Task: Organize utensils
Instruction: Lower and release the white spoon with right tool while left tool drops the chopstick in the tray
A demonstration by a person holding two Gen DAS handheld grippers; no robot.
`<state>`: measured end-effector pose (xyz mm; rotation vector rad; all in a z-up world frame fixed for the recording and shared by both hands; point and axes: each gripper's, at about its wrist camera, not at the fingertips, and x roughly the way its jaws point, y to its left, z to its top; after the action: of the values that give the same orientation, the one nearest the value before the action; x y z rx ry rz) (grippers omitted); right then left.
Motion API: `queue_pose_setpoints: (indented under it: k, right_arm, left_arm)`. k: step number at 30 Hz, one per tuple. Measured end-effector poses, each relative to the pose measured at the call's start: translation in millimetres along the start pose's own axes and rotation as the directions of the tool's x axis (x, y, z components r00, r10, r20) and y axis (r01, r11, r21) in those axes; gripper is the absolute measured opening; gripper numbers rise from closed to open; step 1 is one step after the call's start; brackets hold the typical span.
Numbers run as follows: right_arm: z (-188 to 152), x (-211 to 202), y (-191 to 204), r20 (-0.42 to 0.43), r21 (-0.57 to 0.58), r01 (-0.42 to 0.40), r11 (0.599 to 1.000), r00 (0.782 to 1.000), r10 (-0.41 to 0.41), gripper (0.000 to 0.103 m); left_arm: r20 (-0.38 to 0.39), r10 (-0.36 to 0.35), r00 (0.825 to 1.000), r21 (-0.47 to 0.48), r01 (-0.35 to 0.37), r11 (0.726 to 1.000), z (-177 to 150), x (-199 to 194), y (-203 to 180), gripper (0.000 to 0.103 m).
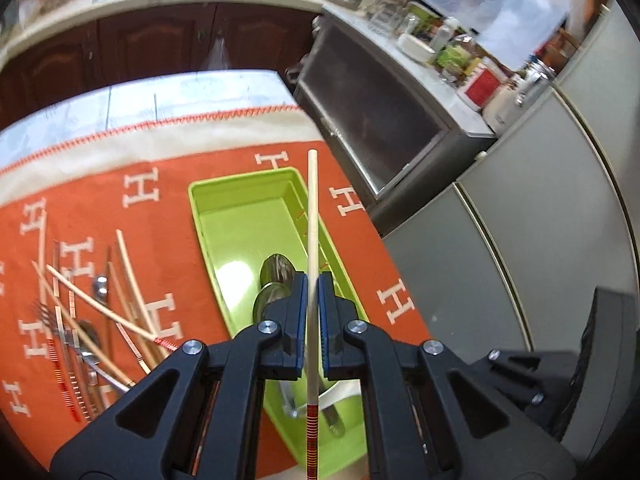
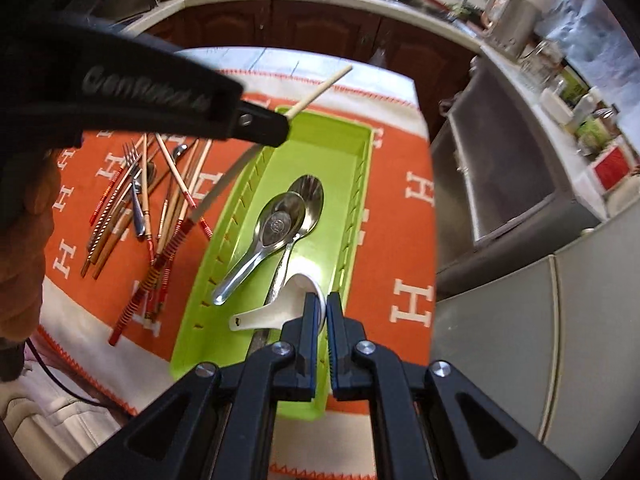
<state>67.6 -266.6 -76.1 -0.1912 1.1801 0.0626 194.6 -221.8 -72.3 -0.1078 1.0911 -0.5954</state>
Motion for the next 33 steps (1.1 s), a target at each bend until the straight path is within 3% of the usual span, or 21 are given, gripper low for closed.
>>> queue_pose_setpoints:
  k: [7,12,18,28,30,33]
  right_arm:
    - [13.4,32.2,-9.5,0.003,0.053,-0.07,0.996,0.998,0.07,0.006]
    - [22.8,45.7,-27.8,0.049,0.185,-0.158,0.97,0.987,0.152,0.006]
    - [25.8,50.6,-37.8,0.085,0.271,-0.202,0.941,0.979,0.186,0.014]
    - [21.7,58.8,-44.9,0.093,0.362,-0.263,0.894,0.965,0.247,0.014]
    - [20.4,60.7,-45.8,0.092,0.379,-0.269,0.885,0.963,0.253,0.014]
    - [17.5,60.4,-44.4,0.094,0.4,-0.277,0.874,0.961,0.261,0.014]
  left_arm:
    - [-0.042,0.006,0.999,-0.078,-0.009,0.997,13.1,47.2,30.2,0.003]
    - [-0.057,0.022,0.998,-0.117,-0.029,0.993,16.7,68.6,50.4,0.003]
    - [-0.082,0.06,0.995,-0.13,-0.07,0.989,14.8,83.1,65.1,0.003]
    - [-0.105,0.094,0.99,-0.082,-0.103,0.991,-1.7,63.5,65.6,0.007]
    - [-0.104,0.073,0.992,-0.08,-0.082,0.993,-5.4,53.9,68.0,0.008]
    - [-0.103,0.111,0.988,-0.077,-0.119,0.99,-10.3,38.8,71.2,0.023]
